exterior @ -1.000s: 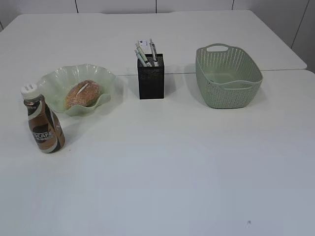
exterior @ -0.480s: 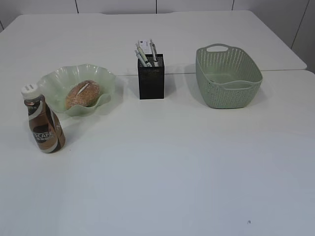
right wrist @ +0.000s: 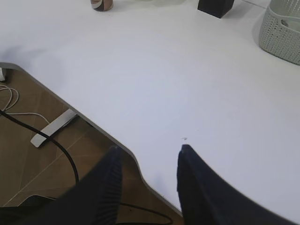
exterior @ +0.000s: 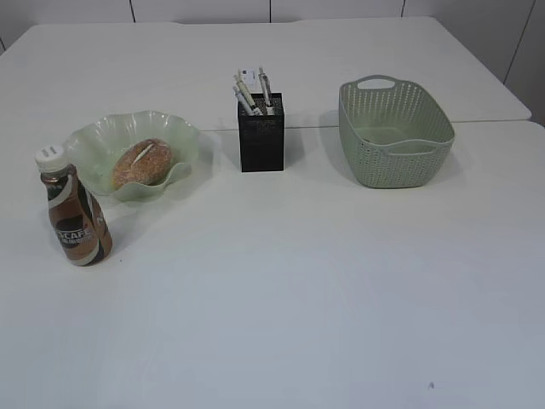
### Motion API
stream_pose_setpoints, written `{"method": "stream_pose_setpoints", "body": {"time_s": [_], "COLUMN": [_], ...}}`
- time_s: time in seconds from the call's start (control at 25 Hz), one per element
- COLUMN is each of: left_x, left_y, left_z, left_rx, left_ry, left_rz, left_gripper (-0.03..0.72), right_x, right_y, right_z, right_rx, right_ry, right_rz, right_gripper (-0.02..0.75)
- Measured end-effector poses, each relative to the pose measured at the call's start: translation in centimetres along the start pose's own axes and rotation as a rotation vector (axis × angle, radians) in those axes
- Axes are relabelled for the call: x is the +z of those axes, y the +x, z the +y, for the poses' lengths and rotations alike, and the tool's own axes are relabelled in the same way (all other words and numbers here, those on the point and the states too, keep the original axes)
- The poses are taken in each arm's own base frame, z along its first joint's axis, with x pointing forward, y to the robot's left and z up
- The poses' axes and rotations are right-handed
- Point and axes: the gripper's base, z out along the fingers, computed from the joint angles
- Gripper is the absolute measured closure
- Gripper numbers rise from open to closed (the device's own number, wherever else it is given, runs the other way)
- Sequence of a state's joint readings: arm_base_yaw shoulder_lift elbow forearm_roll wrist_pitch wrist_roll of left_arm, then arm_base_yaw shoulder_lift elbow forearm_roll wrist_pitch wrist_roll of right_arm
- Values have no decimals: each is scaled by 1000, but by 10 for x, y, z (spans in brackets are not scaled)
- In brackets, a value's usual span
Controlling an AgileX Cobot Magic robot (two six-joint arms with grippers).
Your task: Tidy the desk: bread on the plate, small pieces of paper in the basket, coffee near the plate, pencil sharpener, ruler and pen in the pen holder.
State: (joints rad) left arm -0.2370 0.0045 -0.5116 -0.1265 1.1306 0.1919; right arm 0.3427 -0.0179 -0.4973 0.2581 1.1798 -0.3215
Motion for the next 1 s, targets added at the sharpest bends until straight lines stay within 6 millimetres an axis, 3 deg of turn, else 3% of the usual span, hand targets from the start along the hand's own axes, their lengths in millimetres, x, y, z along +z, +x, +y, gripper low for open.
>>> {"method": "stream_pose_setpoints", "body": {"time_s": [1.0], "left_x": [0], "left_y": [0], "left_z": [0], "left_rx": [2], "left_ry": [0], "left_rz": [0], "left_gripper": [218], "right_x": [-1], "right_y": [5], "right_z": [-20], "right_rx": [204], "right_ry": [224], "right_rz": [29], "right_gripper": [414]}}
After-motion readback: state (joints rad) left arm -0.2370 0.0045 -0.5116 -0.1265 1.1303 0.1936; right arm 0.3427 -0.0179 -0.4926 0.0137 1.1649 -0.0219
